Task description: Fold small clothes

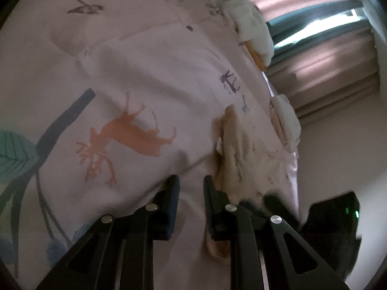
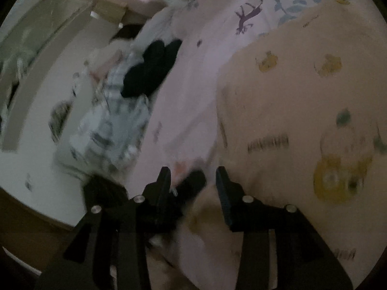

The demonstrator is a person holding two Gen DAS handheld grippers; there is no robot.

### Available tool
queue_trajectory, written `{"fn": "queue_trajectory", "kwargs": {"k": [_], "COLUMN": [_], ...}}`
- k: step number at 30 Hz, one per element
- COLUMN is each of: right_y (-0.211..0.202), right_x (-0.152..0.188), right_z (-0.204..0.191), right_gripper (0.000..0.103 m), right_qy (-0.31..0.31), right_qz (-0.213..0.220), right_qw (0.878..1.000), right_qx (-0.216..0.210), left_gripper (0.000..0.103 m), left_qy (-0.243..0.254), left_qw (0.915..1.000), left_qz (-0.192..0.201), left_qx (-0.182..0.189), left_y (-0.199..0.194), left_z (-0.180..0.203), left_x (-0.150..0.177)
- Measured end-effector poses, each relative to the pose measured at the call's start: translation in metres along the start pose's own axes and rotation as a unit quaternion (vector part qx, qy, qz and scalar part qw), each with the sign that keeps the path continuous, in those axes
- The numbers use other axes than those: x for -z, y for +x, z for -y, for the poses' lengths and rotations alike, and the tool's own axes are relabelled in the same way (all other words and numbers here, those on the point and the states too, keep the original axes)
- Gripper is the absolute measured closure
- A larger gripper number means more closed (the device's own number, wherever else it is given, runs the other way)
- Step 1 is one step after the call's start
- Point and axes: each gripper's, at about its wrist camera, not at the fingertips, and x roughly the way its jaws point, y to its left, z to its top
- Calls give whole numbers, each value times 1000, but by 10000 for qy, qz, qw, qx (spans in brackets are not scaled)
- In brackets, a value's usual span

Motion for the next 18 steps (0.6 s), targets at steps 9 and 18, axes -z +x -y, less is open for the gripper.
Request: {"fn": "queue_trajectory", "kwargs": {"k": [9, 18], "right_y": [1, -37], "right_x": [35, 49], "right_z": [10, -3], "right_gripper": [68, 51], "right_qy": [-577, -1026], "right_qz": [135, -38], "right_qw": [9980, 9924], "right_qx": [225, 675], "left_gripper": [84, 72], "left_qy": [52, 225], "left_qw": [9999, 9996], "left_qz": [13, -33], "left_qx": [118, 140], "left_y": [3, 4], "left_z": [-3, 3], "left_x": [-2, -2]}}
